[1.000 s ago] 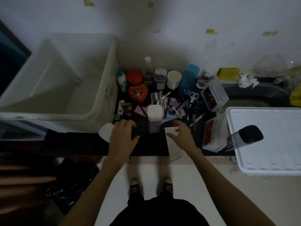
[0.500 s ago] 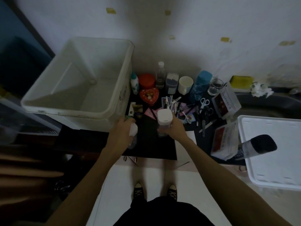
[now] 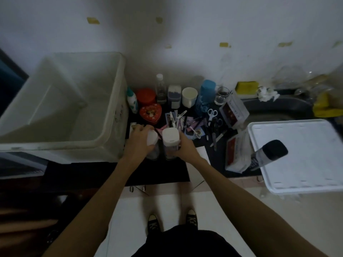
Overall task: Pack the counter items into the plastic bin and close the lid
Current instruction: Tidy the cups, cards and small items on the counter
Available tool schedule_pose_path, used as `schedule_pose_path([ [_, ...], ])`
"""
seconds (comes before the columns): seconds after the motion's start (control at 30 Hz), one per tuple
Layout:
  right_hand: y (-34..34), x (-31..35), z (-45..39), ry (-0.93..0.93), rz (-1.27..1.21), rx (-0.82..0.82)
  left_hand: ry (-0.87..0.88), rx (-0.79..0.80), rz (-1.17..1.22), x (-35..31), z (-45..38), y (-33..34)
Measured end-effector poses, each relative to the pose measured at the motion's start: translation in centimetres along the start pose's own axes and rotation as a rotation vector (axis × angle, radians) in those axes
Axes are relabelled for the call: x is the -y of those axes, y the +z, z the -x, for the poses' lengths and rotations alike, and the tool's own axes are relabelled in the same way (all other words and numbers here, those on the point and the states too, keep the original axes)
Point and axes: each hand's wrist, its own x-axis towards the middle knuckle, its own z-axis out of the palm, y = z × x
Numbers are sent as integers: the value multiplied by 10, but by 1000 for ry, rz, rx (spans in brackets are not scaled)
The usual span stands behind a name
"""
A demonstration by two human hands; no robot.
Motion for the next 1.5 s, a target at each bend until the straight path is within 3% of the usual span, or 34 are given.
schedule_pose_path([
  [0.2,-68,-2,26,26,178,-30,60,88,-88,-5,-5,-25],
  [0.37,-145,-4,64,37,215,-331,228,-71,-47,-59,-14,-48],
  [0.5,-203,-24,95,111,463,-633,414,-30,13,-123,-22,-29],
  [0.6,-227,-42,110,405,683,-590,512,63,51,-158,-21,-1],
  [0.67,-231,-54,117,548,667,-505,555,158,85,-177,-19,17],
  [0.73,-230,-66,122,568,560,-472,580,239,123,-193,-16,34],
  [0.9,-240,-65,134,435,496,-538,552,364,200,-219,-10,65],
  [1.03,-269,-19,132,247,575,-609,547,351,338,-245,-12,73],
  [1.27,-289,84,104,-75,400,-388,467,206,703,-261,-28,43],
  [1.4,-279,104,71,-212,280,-232,318,55,691,-227,-42,18],
  [1.5,-269,103,29,-208,15,-166,217,-17,684,-196,-48,0],
])
